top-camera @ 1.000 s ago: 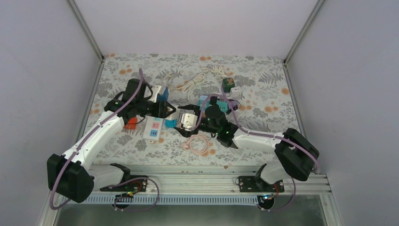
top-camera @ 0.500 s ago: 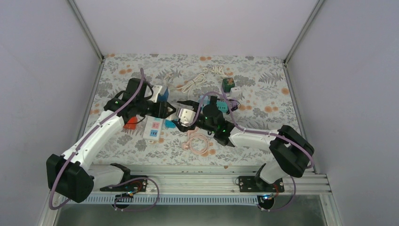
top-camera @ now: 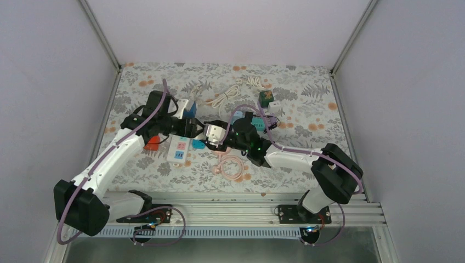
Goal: Insert the plug
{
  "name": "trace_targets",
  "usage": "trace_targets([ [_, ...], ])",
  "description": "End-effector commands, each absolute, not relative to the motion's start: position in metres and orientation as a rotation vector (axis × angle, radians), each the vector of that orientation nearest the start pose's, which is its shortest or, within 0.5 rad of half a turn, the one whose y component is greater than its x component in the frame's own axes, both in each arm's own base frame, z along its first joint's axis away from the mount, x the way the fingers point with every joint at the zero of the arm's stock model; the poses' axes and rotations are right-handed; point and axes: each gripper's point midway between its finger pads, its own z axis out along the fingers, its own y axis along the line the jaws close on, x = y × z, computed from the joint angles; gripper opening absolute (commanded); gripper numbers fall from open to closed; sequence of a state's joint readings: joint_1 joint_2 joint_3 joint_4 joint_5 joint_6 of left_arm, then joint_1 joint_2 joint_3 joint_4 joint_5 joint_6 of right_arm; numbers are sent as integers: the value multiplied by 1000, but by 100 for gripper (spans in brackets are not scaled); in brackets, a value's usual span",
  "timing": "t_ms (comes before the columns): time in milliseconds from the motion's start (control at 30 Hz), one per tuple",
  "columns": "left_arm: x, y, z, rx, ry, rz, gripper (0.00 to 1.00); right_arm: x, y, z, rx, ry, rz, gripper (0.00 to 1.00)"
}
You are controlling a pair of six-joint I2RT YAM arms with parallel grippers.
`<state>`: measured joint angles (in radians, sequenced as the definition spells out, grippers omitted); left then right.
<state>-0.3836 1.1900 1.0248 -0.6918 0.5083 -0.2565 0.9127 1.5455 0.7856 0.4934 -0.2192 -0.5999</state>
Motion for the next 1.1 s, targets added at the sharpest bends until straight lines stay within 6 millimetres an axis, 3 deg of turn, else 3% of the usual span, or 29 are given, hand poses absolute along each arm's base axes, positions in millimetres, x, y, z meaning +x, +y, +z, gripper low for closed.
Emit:
trace_targets([
  [0, 266, -207, 223, 429, 2370, -960, 78, 263, 401, 225, -1232, 1230, 543, 54],
  [233, 263, -202, 218, 435, 2370, -927, 72, 268, 404, 227, -1188, 1290, 623, 55],
  [500, 265, -204, 214, 454, 2370, -911, 56, 272, 405, 236, -1114, 1359, 730, 57],
  [633, 279, -188, 211, 395, 2393, -750, 47, 276, 399, 229, -1081, 1427, 728, 74],
  [767, 299, -162, 203, 315, 2440, -509, 46, 273, 387, 219, -1118, 1497, 702, 82],
  [867, 314, -144, 187, 265, 2491, -338, 46, 269, 370, 216, -1095, 1539, 698, 98],
  [1067, 336, -133, 152, 225, 2573, -207, 46, 273, 326, 228, -908, 1593, 682, 100],
])
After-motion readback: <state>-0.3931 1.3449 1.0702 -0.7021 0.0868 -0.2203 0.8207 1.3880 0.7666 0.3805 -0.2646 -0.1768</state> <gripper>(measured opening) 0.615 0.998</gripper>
